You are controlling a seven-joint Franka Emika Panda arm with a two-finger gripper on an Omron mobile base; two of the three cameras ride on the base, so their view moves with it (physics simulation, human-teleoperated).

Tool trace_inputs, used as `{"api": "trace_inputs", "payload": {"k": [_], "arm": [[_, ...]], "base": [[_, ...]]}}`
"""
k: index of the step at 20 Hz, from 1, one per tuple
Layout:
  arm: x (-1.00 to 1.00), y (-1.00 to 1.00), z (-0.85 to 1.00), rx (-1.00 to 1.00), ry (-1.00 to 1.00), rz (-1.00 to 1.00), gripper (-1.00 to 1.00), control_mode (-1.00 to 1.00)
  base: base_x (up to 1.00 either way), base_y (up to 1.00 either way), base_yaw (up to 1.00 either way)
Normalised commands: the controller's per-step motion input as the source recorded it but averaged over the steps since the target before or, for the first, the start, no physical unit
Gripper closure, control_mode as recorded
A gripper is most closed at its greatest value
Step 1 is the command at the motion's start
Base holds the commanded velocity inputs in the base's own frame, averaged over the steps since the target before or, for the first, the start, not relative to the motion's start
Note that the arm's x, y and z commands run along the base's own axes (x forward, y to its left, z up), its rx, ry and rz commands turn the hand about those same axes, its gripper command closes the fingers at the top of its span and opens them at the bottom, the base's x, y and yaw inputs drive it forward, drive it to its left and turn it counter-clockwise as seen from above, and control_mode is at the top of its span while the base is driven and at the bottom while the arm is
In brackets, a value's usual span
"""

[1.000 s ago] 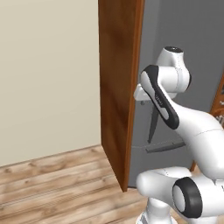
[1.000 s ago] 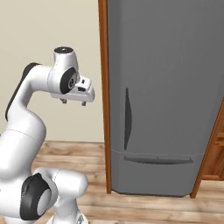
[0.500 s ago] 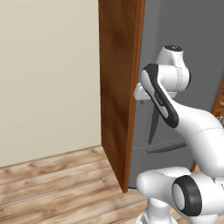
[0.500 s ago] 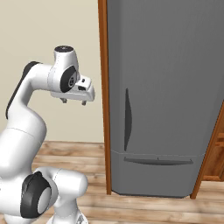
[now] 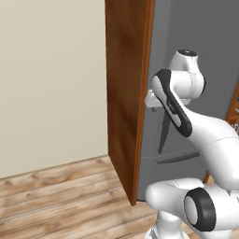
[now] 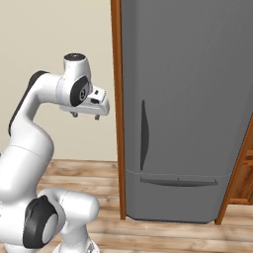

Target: Retrieve the chicken drumstick from the fridge and place it on the saucepan with marinade on the stove.

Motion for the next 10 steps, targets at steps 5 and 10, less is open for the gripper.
{"api": "trace_inputs", "payload": {"k": [5,10], "arm": [[0.0,-0.39,-0.31,0.0,-0.23,0.04,-1.0,-1.0],[0.0,-0.34,-0.23,0.01,-0.29,0.03,-1.0,-1.0]], "base": [[0.0,0.0,0.0],[0.0,0.0,0.0]]}}
